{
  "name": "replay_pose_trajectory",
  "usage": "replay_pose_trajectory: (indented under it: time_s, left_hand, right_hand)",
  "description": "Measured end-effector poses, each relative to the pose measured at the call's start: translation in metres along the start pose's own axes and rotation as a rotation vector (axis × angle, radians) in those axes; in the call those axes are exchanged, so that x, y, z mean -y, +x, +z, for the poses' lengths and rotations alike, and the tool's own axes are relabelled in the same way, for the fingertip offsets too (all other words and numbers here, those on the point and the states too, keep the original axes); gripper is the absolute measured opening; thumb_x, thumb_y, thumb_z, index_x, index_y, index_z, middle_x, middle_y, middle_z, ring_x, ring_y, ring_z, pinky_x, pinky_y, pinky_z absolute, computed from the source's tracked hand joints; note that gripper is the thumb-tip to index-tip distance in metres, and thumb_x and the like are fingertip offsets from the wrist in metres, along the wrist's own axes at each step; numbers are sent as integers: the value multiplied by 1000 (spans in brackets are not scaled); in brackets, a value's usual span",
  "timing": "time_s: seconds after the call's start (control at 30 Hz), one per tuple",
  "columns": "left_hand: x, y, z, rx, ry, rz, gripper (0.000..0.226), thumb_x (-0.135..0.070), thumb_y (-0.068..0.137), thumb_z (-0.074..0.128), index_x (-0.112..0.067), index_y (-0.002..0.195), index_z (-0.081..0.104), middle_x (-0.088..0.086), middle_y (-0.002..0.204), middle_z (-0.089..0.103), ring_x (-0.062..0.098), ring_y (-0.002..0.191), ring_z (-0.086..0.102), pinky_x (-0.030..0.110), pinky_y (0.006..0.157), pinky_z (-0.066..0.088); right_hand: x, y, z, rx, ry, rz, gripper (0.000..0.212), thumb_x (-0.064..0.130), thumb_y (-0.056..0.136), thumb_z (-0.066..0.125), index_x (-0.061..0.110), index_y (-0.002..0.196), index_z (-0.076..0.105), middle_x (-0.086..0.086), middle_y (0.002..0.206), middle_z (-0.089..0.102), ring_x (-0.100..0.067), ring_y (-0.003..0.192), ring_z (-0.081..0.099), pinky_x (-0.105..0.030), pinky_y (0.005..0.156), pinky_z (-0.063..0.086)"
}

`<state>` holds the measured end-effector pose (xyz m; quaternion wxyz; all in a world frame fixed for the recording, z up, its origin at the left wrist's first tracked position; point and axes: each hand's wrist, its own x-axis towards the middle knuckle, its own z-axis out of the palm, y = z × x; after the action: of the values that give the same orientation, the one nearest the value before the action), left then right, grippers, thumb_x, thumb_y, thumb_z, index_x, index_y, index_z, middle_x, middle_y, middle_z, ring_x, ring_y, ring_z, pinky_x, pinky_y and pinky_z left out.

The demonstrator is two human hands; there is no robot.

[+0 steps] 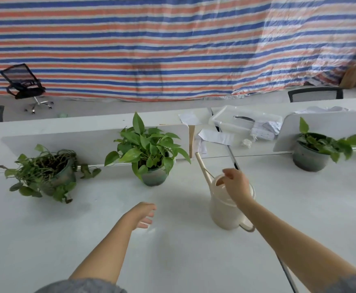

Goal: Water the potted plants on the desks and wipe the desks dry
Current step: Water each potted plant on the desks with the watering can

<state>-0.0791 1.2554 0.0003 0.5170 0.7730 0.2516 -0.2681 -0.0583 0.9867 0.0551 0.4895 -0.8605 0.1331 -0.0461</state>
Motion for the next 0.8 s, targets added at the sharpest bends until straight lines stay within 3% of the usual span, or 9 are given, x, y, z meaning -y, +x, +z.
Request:
replay_pose_trajectory:
  time_s: [0.13, 0.27, 0.33, 0.4, 0.47, 0.5, 0.57, 0.67, 0.8]
  left_hand:
    - [5, -15, 9, -32, -7, 8, 30, -25, 94, 46, -10, 120, 48, 13, 114, 50, 29, 90, 54, 34, 82, 41]
    - [15, -29, 18, -67, -22, -1, 24, -23, 94, 46, -10, 114, 49, 13, 112, 50, 29, 88, 53, 33, 81, 42]
    - [23, -35, 19, -85, -29, -12, 23, -23, 93, 47, -11, 112, 50, 13, 111, 51, 28, 85, 54, 33, 80, 42]
    - [32, -41, 20, -100, -41, -23, 22, -23, 92, 48, -11, 111, 51, 12, 110, 52, 26, 82, 55, 33, 80, 43]
    - [41, -48, 19, -108, -49, -33, 24, -24, 92, 48, -11, 112, 50, 12, 112, 52, 27, 84, 56, 34, 82, 44]
    - [45, -52, 19, -117, -57, -39, 25, -24, 92, 48, -11, 113, 50, 13, 112, 52, 27, 85, 56, 35, 83, 44]
    - [52, -59, 19, -137, -77, -51, 26, -24, 92, 48, -11, 115, 49, 13, 113, 53, 27, 86, 56, 35, 83, 44]
    - [60, -68, 18, -151, -96, -62, 28, -24, 91, 49, -11, 117, 49, 12, 113, 53, 27, 86, 58, 36, 83, 45]
    - [66, -80, 19, -180, -136, -44, 27, -25, 92, 50, -11, 115, 50, 11, 110, 54, 25, 82, 58, 35, 81, 45]
  right_hand:
    - [-33, -8, -14, -54, -115, 141, 50, 11, 86, 48, 10, 135, 41, -17, 135, 40, -33, 127, 30, -39, 102, 30]
    - [-47, -17, -14, -91, -117, 195, 63, 23, 85, 56, 10, 140, 29, -16, 140, 33, -35, 128, 29, -45, 102, 31]
    - [-56, -18, -12, -86, 26, 292, 67, 32, 81, 61, 9, 137, 32, -17, 136, 37, -36, 125, 35, -45, 99, 36]
    - [-66, -21, -14, -5, 227, 404, 67, 44, 75, 65, 9, 128, 42, -15, 123, 49, -34, 113, 48, -46, 92, 47]
    - [-72, -24, -21, 126, 345, 503, 60, 53, 73, 66, 8, 109, 51, -10, 92, 55, -26, 82, 55, -36, 68, 54]
    - [-75, -26, -26, 205, 346, 531, 58, 57, 73, 64, 6, 97, 51, -8, 75, 50, -21, 64, 50, -28, 53, 46]
    - [-79, -30, -32, 315, 299, 529, 57, 63, 75, 58, 7, 78, 47, -6, 55, 37, -16, 44, 35, -22, 43, 30]
    - [-85, -34, -30, 305, 353, 457, 53, 59, 76, 60, 11, 66, 39, -3, 54, 28, -15, 45, 27, -22, 45, 27]
    - [-89, -47, -34, 156, 465, 412, 54, 50, 76, 67, 14, 55, 33, -1, 59, 32, -18, 53, 34, -21, 39, 39]
